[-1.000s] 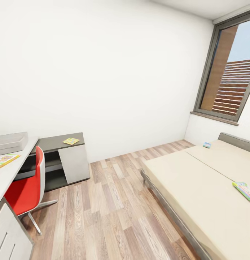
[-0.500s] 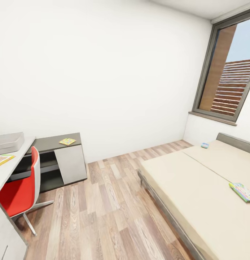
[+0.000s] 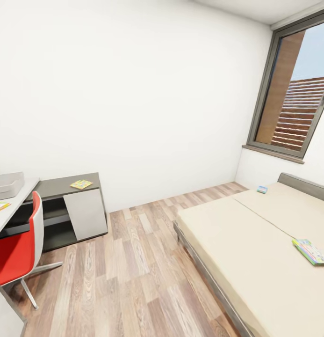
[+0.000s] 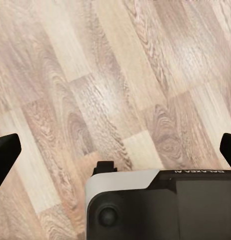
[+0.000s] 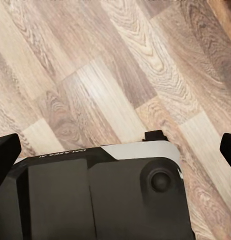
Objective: Put all the toys in the child's room - the three board games (two on the bed and one on the table), the two jigsaw puzzles on the table, and the tennis ball on the table - inside the toy box on the table in the child's room.
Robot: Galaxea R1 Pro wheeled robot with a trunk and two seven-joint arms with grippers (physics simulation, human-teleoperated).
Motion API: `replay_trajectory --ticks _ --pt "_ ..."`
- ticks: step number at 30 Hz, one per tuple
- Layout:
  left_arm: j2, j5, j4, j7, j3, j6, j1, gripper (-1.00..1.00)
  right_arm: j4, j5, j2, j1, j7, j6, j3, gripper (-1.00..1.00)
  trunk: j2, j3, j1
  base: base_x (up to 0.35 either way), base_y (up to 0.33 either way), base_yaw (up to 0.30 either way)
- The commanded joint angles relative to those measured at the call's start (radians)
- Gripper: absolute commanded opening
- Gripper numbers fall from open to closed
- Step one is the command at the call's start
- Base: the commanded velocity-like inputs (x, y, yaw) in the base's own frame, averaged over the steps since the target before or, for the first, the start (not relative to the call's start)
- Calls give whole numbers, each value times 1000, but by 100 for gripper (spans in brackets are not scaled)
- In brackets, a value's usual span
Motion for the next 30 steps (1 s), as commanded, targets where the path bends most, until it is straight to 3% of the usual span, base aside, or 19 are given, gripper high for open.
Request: replay_trajectory --ticks 1,30 --pt "0 0 -1 3 -2 1 0 100 1 -6 1 -1 0 -4 -5 100 -1 -1 1 43 -69 0" --pt "-1 0 -1 3 -2 -1 0 100 1 -1 8 -1 -1 -5 6 100 -1 -3 1 28 -122 2"
